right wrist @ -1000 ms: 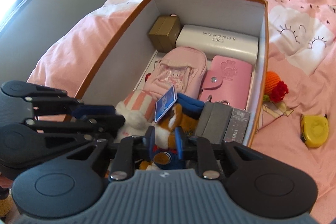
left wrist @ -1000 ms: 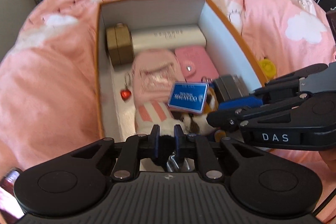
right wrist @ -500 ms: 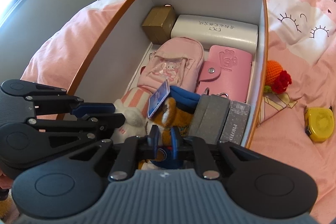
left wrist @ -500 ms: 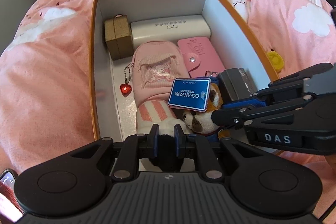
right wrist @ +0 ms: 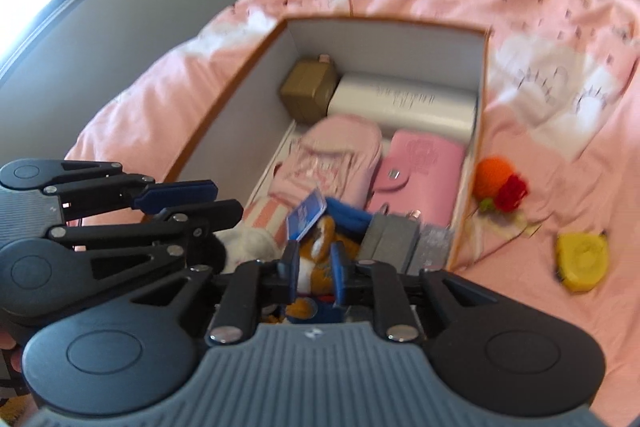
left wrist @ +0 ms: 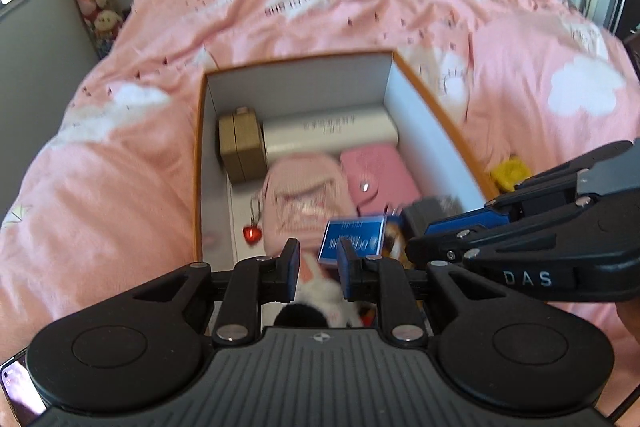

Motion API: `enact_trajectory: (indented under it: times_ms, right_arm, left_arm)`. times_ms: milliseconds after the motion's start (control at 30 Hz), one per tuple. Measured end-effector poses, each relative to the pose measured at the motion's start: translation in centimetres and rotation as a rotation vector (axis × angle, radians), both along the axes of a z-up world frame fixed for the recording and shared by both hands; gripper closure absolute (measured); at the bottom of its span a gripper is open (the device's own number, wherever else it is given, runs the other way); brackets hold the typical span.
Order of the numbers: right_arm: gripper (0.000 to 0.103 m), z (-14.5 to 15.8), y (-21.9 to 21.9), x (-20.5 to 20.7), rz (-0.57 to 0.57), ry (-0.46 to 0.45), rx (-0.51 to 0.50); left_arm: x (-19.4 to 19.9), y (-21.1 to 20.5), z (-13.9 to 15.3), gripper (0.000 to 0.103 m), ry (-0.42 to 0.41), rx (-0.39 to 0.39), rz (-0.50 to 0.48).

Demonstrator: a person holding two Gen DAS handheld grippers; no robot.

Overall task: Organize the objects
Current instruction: 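Withdraw both grippers and move toward the orange crochet ball and yellow tape measure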

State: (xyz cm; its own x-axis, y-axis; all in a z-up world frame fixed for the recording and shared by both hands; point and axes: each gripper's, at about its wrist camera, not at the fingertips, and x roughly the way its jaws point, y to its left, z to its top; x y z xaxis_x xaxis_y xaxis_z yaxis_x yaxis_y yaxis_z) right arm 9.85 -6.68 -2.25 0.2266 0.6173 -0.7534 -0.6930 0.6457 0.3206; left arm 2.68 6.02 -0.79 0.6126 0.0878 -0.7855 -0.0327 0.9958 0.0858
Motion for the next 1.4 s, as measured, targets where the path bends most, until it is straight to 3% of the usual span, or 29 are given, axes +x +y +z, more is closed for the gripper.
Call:
enact_trajectory:
  times_ms: [133,267,600,1100,1400]
  right_arm:
    - [0.077,1.7,-1.6,-0.2,-0.038,-0.091,0.006]
    - [0.076,2.7,-3.5,0.2,-0.098,-0.125,0.020]
    - [0.072,3.0,-7.3,1.2,-0.219,-0.159,0.004]
    - [0.071,0.5,-11.5,3.9,-0.366,-0.193,-0.097]
    - [0.071,-3.0,-13.0,6.4,-0.415,-0.147,-0.164]
  left_arm:
    - [0.0,-0.6,0.9,0.078,-0.070,-0.041,0.018]
    - [0.2,-1.5,1.6,0.073,-0.121,-0.089,0.002]
    - [1.7,-5.6,1.8,0.071,-0.210,-0.052,-0.101]
    - [6.2,-9.8,-0.2,0.071,-0.152,-0.092,-0.252]
    - [7.9,-10.8,-1.3,0.071,-0.124,-0.088,-0.308]
